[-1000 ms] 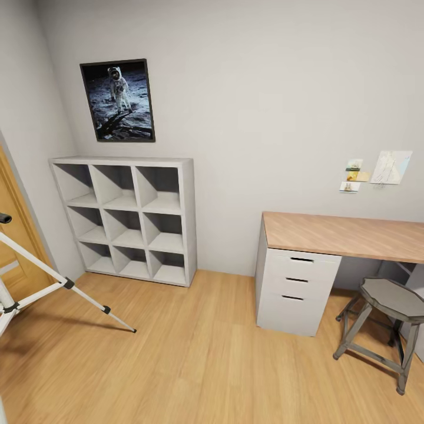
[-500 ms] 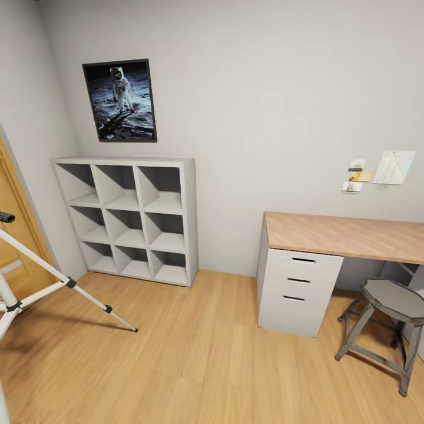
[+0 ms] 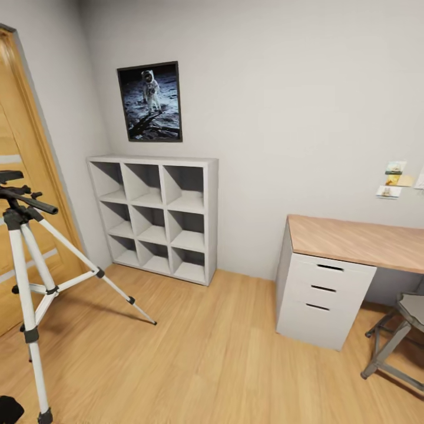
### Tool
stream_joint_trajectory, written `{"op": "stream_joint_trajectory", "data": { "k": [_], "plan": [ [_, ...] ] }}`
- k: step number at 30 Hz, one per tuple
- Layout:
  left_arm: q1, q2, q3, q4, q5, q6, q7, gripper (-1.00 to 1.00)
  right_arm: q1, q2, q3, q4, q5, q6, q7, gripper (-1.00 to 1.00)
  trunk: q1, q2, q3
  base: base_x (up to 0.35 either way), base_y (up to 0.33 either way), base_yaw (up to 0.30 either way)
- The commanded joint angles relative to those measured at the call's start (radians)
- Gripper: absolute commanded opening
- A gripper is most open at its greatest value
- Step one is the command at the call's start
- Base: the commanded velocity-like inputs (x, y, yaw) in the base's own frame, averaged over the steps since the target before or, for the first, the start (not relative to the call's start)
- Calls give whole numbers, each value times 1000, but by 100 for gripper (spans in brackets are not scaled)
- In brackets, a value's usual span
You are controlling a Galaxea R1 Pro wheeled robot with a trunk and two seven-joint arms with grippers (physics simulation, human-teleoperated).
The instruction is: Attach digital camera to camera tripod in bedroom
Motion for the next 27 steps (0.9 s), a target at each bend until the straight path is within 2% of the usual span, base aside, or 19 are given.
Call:
{"op": "stream_joint_trajectory", "data": {
  "k": [1, 6, 11, 13, 14, 15, 17, 21, 27],
  "plan": [
    [1, 0, 4, -2, 3, -1, 0, 100, 0, 0, 1, 0, 1, -1, -1, 100, 0, 0, -1, 0, 0, 268],
    [1, 2, 4, -2, 6, 0, 2, 100, 0, 2, 2, 0, 2, -1, -1, 100, 0, 0, -1, 0, 0, 269],
    [1, 5, 5, -2, 35, 1, 4, 100, 0, 2, 2, 0, 23, -1, 1, 100, 0, 0, -1, 0, 0, 275],
    [1, 7, 5, -2, 66, 0, 5, 100, 0, 2, 5, -1, 64, -1, 1, 100, 0, 0, -1, 0, 0, 278],
    [1, 9, 4, -2, 103, 0, 5, 100, -1, 2, 17, -3, 120, -1, 0, 100, 0, 0, -1, 0, 0, 278],
    [1, 9, 4, -2, 125, -1, 5, 100, -1, 2, 23, -10, 156, -1, -1, 100, 0, 0, -1, 0, 0, 279],
    [1, 10, 3, -2, 156, -2, 5, 100, -1, 3, 31, -32, 203, -3, -2, 100, 0, 0, -1, 0, 0, 279],
    [0, 11, 3, -3, 173, -2, 4, 100, -1, -3, 33, -50, 227, -2, -2, 100, 0, 0, -1, 0, 0, 279],
    [0, 11, 3, -3, 179, -2, 4, 100, -1, -8, 29, -56, 230, -1, -1, 100, 0, 0, -1, 0, 0, 279]
  ]
}}
